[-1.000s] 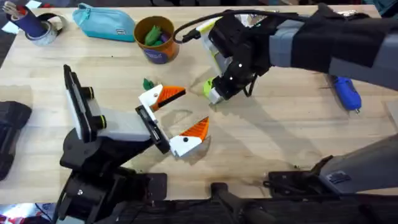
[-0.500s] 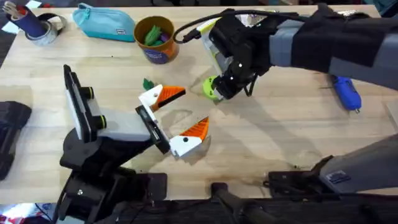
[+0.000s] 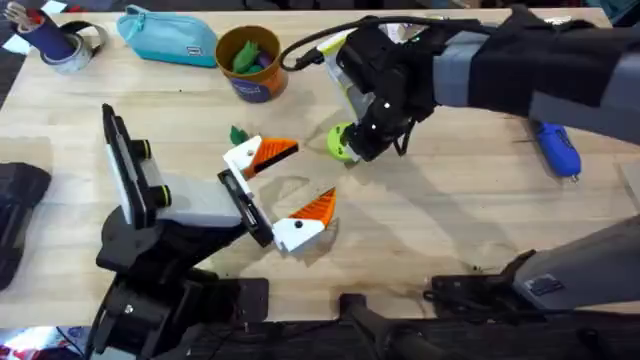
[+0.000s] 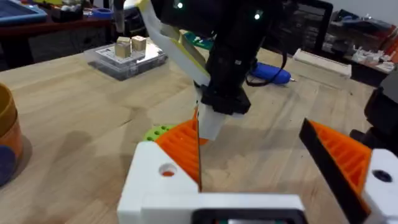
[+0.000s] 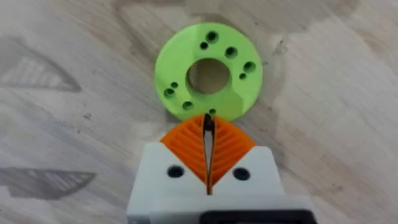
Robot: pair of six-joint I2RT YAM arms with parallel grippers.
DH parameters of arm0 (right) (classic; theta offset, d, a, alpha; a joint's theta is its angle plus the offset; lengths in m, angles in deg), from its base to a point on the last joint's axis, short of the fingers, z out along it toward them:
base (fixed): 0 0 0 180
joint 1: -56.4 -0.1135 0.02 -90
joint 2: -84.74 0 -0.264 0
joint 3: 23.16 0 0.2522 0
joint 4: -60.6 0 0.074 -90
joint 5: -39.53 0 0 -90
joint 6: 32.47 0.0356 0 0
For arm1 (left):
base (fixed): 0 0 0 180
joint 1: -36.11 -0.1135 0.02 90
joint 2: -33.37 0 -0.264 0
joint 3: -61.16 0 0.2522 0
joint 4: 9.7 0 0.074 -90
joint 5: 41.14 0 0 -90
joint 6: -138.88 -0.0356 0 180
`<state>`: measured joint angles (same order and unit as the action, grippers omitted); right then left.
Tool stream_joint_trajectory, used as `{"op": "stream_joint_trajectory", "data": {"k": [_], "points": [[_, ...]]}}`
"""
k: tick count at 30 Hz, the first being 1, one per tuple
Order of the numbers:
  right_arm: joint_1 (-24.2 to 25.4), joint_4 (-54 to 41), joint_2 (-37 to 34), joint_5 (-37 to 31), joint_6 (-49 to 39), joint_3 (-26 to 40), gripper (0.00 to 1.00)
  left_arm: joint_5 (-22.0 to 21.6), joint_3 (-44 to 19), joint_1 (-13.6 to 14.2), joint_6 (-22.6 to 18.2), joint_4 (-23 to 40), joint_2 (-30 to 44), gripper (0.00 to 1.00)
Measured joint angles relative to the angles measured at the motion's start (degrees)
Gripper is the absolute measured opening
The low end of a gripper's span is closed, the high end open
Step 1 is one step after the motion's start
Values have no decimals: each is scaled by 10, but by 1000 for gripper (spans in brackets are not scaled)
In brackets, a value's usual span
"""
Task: Pick up the gripper from the table and insert it into the empty holder that is missing its gripper. Then pick up a screw, insert it into the mounting hole, and use the screwdriver to tighten it. Finally, clean up the table by picking up the vegetable and placing it into the bucket.
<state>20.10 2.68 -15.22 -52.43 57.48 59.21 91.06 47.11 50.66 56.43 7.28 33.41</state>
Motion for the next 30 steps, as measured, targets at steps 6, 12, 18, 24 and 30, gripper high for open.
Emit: {"op": "stream_joint_trajectory", "data": {"k": [6, 12, 18, 24, 30], "points": [[0, -62, 12, -15, 1, 40, 7, 0, 0, 0, 0, 0, 0, 992], [-1, -122, 55, -9, 4, 129, 7, 0, 0, 0, 0, 0, 0, 992], [-26, -162, 68, 17, 10, 216, 7, 0, 0, 0, 0, 0, 0, 992], [-96, -203, 64, 29, 27, 310, 7, 0, 0, 0, 0, 0, 0, 992], [-159, -213, 43, 52, 42, 390, 7, 0, 0, 0, 0, 0, 0, 992]]}}
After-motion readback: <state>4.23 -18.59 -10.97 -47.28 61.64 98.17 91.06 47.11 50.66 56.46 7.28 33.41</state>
